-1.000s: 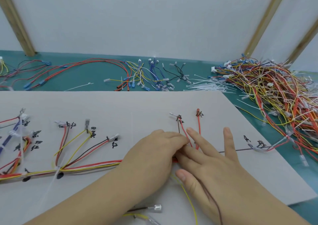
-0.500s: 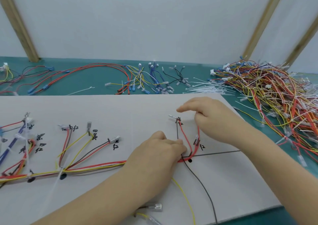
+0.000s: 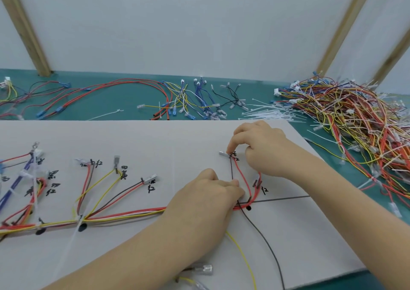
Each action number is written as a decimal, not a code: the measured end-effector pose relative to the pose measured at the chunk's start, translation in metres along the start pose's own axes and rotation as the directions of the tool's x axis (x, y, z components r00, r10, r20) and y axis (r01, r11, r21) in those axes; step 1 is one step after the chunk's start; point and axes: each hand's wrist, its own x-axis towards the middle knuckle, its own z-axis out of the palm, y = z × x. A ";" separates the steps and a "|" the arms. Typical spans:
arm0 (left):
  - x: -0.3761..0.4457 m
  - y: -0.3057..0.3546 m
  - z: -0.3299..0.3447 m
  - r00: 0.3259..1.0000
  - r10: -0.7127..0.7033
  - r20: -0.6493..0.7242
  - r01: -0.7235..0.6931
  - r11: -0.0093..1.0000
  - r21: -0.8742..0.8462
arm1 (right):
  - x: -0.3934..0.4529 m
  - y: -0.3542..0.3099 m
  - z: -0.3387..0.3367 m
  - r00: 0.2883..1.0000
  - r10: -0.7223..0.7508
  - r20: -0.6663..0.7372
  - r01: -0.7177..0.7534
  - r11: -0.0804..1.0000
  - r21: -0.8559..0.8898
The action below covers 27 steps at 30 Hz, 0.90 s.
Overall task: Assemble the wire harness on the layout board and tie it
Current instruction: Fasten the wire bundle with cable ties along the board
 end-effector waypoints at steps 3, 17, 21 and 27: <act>0.000 0.000 -0.001 1.000 0.011 -0.006 -0.011 1.000 0.007 | 0.001 -0.003 0.002 0.999 -0.050 -0.012 0.049 0.996 -0.072; -0.004 -0.001 0.000 0.997 -0.056 -0.046 0.046 0.980 -0.195 | -0.121 -0.022 0.009 0.997 -0.037 0.061 0.033 0.997 0.065; -0.005 -0.001 -0.001 0.997 -0.061 -0.057 0.048 0.977 -0.210 | -0.122 -0.020 0.010 1.000 -0.017 -0.012 0.018 0.998 0.065; -0.006 0.001 0.000 0.993 -0.029 -0.112 0.009 0.984 -0.178 | -0.129 -0.007 0.004 0.998 0.056 -0.005 -0.053 0.977 0.204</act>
